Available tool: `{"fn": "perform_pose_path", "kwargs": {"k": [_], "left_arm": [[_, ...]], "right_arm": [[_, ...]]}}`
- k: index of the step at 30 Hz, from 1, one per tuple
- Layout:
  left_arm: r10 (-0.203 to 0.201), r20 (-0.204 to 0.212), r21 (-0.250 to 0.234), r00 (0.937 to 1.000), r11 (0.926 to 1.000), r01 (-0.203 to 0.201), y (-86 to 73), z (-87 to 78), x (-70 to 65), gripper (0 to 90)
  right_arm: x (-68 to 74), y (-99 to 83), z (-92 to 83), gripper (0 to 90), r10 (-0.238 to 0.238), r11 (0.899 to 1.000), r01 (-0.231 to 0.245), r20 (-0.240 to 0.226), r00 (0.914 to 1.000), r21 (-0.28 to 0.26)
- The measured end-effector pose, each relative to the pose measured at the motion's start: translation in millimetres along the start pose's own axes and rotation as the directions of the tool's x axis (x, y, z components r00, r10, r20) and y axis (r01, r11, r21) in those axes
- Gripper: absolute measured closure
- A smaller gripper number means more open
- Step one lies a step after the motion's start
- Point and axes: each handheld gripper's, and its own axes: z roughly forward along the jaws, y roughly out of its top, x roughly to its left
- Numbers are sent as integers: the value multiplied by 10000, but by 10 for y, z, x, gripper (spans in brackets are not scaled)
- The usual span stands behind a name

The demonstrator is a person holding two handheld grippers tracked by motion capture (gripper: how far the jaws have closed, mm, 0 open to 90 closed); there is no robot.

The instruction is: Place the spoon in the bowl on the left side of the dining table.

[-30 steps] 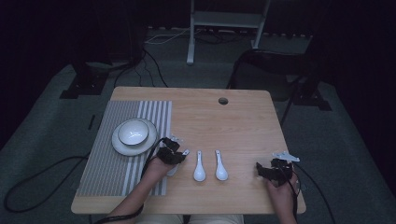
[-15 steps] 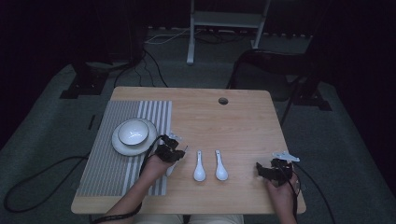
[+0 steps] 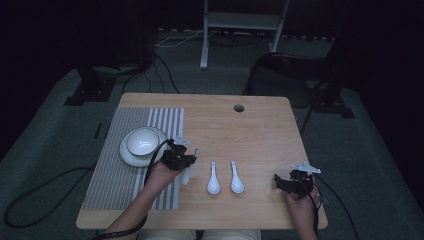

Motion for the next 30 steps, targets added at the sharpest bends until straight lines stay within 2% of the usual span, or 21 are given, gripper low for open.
{"fn": "perform_pose_path", "kwargs": {"k": [8, 9, 11, 18, 19, 20, 21, 22, 23, 26, 27, 28, 29, 30], "left_arm": [[-211, 141, -611, 9997, 9979, 219, 39, -148, 34, 856], [-331, 155, -878, 9993, 9955, 343, 58, -228, 72, 856], [-474, 89, -1043, 9988, 9934, 481, 66, -272, 95, 856], [-617, -14, -1382, 9981, 9885, 609, 94, -450, 224, 856], [-744, -175, -1572, 9971, 9850, 707, 101, -518, 274, 855], [-744, -175, -1572, 9971, 9850, 707, 101, -518, 274, 855], [-945, -396, -1829, 9947, 9794, 857, 106, -593, 320, 855], [-945, -396, -1829, 9947, 9794, 857, 106, -593, 320, 856], [-1032, -460, -2031, 9936, 9748, 919, 113, -682, 375, 856], [-1133, -449, -2163, 9925, 9711, 1011, 117, -744, 428, 855], [-1270, -665, -2287, 9897, 9674, 1088, 119, -810, 494, 855], [-1270, -665, -2287, 9897, 9674, 1088, 119, -810, 494, 855], [-1480, -742, -2454, 9862, 9612, 1258, 116, -876, 573, 856], [-1480, -742, -2454, 9862, 9612, 1258, 116, -876, 573, 855]], "right_arm": [[0, 0, 0, 121, 2, 10000, -2, -1, 10000, 0], [0, 0, 0, 121, 3, 10000, -3, -2, 10000, -1], [0, 0, 0, 121, 5, 10000, -5, -2, 10000, -1], [1, 0, 0, 121, 15, 10000, -15, -1, 10000, -6], [0, 0, 0, 121, 3, 10000, -3, -2, 10000, -2], [0, 0, 0, 121, 3, 10000, -3, -2, 10000, -2], [-1, 0, 0, 121, -11, 10000, 11, -1, 10000, 0], [-1, 0, 0, 121, -11, 10000, 11, -1, 10000, 0], [0, 0, 0, 121, -5, 10000, 5, 1, 10000, -2], [0, 0, 0, 121, 1, 10000, -1, 0, 10000, 2], [-2, 0, 1, 121, -28, 10000, 28, 7, 10000, -16], [-1, 0, 0, 121, -12, 10000, 12, 6, 10000, -8], [0, 0, 0, 121, -9, 10000, 9, 6, 10000, -7], [0, 0, 0, 121, -9, 10000, 9, 6, 10000, -7]]}}
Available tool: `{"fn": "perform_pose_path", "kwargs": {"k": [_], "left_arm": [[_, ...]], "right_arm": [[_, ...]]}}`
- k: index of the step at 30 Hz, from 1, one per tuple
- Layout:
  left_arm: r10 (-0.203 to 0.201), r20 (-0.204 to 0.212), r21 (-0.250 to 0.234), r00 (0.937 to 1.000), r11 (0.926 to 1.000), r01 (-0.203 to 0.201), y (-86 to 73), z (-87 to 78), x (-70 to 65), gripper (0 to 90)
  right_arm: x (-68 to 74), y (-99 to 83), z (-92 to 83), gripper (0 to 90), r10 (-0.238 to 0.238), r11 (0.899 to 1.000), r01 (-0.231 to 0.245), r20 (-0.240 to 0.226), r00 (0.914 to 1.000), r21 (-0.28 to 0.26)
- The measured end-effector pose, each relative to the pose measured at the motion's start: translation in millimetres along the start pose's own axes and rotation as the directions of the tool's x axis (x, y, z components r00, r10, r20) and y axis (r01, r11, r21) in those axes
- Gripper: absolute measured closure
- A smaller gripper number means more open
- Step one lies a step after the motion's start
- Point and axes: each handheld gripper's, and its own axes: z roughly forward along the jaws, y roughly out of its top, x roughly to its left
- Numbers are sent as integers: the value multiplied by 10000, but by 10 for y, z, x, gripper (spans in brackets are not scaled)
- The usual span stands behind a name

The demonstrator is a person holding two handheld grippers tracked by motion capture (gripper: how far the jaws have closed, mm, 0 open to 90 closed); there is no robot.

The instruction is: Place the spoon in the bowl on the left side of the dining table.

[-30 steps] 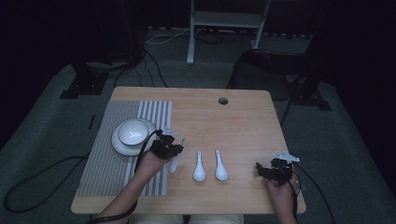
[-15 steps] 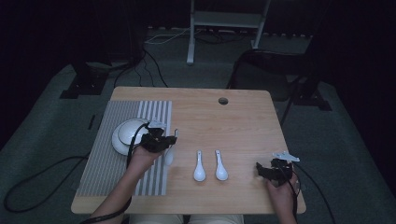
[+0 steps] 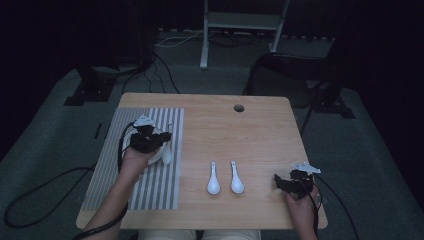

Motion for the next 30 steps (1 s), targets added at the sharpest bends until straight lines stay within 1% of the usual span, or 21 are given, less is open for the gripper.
{"fn": "perform_pose_path", "kwargs": {"k": [1, 2, 3, 4, 5, 8, 9, 10, 11, 12, 13, 14, 15, 16, 18, 19, 20, 24, 25, 28, 30], "left_arm": [[-96, -197, -88, 9998, 9999, 94, 31, -58, 85, 855], [-96, -197, -88, 9998, 9999, 94, 31, -58, 85, 855], [-231, -351, -224, 9991, 9995, 224, 66, -124, 169, 855], [-231, -351, -224, 9991, 9995, 224, 66, -124, 169, 855], [-383, -503, -344, 9980, 9987, 366, 94, -176, 248, 855], [-527, -632, -416, 9966, 9979, 501, 101, -202, 323, 856], [-668, -800, -419, 9946, 9971, 636, 90, -209, 409, 855], [-668, -800, -419, 9946, 9971, 636, 90, -209, 409, 855], [-856, -858, -483, 9926, 9955, 817, 71, -207, 503, 855], [-856, -858, -483, 9926, 9955, 817, 71, -207, 503, 855], [-1085, -906, -524, 9900, 9932, 1041, 56, -202, 588, 855], [-1085, -906, -524, 9900, 9932, 1041, 56, -202, 588, 855], [-1254, -1039, -532, 9866, 9913, 1204, 39, -182, 672, 856], [-1254, -1039, -532, 9866, 9913, 1204, 39, -182, 672, 855], [-1506, -1137, -447, 9820, 9882, 1463, 13, -139, 758, 855], [-1579, -1076, -357, 9816, 9873, 1549, -14, -104, 813, 855], [-1579, -1076, -357, 9816, 9873, 1549, -14, -104, 813, 855], [-1839, -1189, -304, 9757, 9829, 1815, -88, -10, 905, 855], [-2023, -1150, -245, 9725, 9793, 2008, -133, 46, 946, 855], [-2054, -1035, -108, 9732, 9786, 2054, -168, 91, 970, 855], [-2123, -1097, -8, 9710, 9769, 2135, -204, 135, 987, 855]], "right_arm": [[0, 0, 0, 121, 2, 10000, -2, 0, 10000, 1], [0, 0, 0, 121, 2, 10000, -2, 0, 10000, 1], [1, 0, 0, 121, 10, 10000, -10, -5, 10000, 7], [1, 0, 0, 121, 10, 10000, -10, -5, 10000, 7], [1, 0, 0, 121, 8, 10000, -8, -4, 10000, 6], [1, 0, 0, 121, 11, 10000, -11, -4, 10000, 8], [0, 0, 0, 121, 7, 10000, -7, -3, 10000, 7], [0, 0, 0, 121, 7, 10000, -7, -3, 10000, 7], [1, 0, 0, 121, 9, 10000, -9, -3, 10000, 6], [1, 0, 0, 121, 9, 10000, -9, -3, 10000, 6], [0, 0, 0, 121, 7, 10000, -7, -3, 10000, 6], [0, 0, 0, 121, 7, 10000, -7, -3, 10000, 6], [1, 0, 0, 122, 10, 10000, -10, -3, 10000, 6], [1, 0, 0, 122, 10, 10000, -10, -3, 10000, 6], [1, 0, 0, 121, 7, 10000, -7, -2, 10000, 5], [1, 0, 0, 122, 10, 10000, -10, -2, 10000, 6], [1, 0, 0, 122, 10, 10000, -10, -2, 10000, 6], [1, 0, 0, 122, 11, 10000, -11, -1, 10000, 7], [1, 0, 0, 122, 14, 10000, -14, -1, 10000, 7], [1, 0, 0, 121, 14, 10000, -14, 0, 10000, 6], [0, 0, 0, 122, 11, 10000, -11, 0, 10000, 5]]}}
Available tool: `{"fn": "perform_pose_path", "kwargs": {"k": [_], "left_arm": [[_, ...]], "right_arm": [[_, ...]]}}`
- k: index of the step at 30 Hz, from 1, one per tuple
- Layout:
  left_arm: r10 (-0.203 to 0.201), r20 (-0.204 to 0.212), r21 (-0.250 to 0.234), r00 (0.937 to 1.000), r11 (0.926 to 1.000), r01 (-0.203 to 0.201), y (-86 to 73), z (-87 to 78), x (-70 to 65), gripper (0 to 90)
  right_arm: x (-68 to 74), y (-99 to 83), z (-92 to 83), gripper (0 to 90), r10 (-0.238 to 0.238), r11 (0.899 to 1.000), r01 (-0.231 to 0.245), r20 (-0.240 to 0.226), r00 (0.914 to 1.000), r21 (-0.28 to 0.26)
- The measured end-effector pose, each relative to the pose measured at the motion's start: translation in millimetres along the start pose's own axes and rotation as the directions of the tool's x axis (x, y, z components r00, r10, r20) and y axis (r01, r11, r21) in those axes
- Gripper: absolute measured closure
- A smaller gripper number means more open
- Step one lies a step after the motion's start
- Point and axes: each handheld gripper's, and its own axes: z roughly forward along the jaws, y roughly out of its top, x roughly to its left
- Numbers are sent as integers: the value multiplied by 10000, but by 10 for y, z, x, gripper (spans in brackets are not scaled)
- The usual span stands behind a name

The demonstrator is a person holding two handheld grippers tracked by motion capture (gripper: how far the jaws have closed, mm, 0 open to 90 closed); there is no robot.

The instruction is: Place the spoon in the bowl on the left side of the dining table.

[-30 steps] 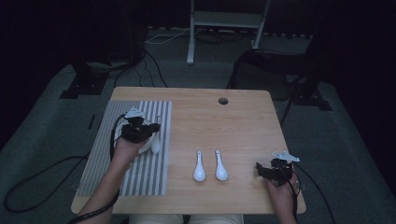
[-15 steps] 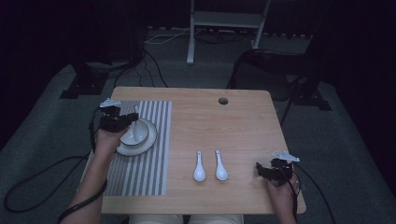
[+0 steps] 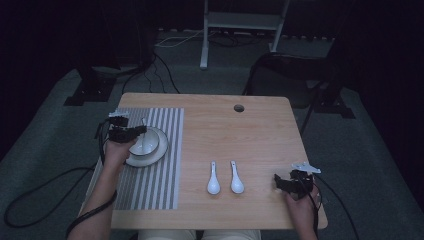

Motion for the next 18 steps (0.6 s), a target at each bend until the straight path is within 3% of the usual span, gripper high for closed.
{"fn": "perform_pose_path", "kwargs": {"k": [4, 11, 18], "left_arm": [[-142, -56, 46, 9999, 9999, 142, -40, 56, 38, 854], [-639, -637, 315, 9959, 9973, 660, -74, 175, 154, 851], [-598, -1241, 646, 9905, 9956, 682, -90, 257, 144, 848]], "right_arm": [[0, 0, 0, 122, 2, 10000, -2, -3, 10000, 0], [0, 0, 0, 122, 7, 10000, -7, -3, 10000, 1], [0, 0, 0, 122, 9, 10000, -9, -3, 10000, 1]]}}
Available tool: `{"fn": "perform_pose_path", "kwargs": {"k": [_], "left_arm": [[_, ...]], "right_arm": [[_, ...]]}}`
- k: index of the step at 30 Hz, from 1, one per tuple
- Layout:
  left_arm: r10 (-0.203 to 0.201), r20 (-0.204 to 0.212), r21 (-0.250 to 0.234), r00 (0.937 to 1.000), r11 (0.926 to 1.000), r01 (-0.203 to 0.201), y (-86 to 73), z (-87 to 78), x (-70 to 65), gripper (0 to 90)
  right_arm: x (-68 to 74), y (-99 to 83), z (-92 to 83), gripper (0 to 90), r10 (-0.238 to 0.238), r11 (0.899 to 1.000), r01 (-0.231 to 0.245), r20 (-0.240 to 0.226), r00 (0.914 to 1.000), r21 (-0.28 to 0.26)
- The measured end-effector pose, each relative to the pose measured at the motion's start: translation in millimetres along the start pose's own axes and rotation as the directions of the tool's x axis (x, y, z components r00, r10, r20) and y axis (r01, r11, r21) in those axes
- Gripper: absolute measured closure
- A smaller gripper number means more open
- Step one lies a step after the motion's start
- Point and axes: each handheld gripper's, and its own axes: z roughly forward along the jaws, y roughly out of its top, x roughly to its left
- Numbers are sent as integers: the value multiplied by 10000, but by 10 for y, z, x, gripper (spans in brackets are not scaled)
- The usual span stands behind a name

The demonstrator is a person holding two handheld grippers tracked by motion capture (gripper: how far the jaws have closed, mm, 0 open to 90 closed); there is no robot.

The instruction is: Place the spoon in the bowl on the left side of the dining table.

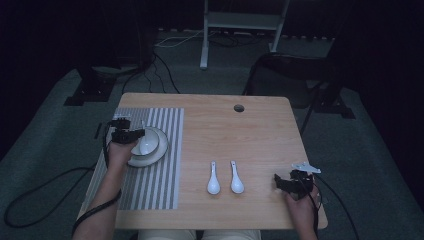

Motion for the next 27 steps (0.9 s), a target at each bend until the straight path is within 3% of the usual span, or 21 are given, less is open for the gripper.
{"fn": "perform_pose_path", "kwargs": {"k": [5, 9, 16, 17, 18, 19, 21, 27], "left_arm": [[215, -291, 403, 9993, 9990, -203, 4, 54, -42, 814], [217, -321, 463, 9992, 9987, -202, -8, 70, -57, 755], [529, -362, 429, 9979, 9978, -513, -19, 12, -133, 498], [661, -607, 493, 9960, 9968, -631, -23, -3, -165, 422], [768, -684, 539, 9947, 9959, -732, -27, -16, -187, 422], [809, -736, 528, 9940, 9956, -771, -36, -43, -221, 343], [980, -576, 483, 9935, 9943, -952, -49, -75, -247, 286], [1273, -504, 459, 9906, 9911, -1250, -96, -133, -317, 286]], "right_arm": [[0, 0, 0, 122, -2, 10000, 2, 0, 10000, 0], [0, 0, 0, 122, 0, 10000, 0, -1, 10000, 0], [0, 0, 0, 122, -2, 10000, 2, -3, 10000, 0], [0, 0, 0, 122, 2, 10000, -2, -2, 10000, -1], [0, 0, 0, 122, 2, 10000, -2, -2, 10000, -1], [0, 0, 0, 122, -1, 10000, 1, -2, 10000, 0], [0, 0, 0, 122, 1, 10000, -1, -2, 10000, 0], [0, 0, 0, 122, 1, 10000, -1, -3, 10000, 0]]}}
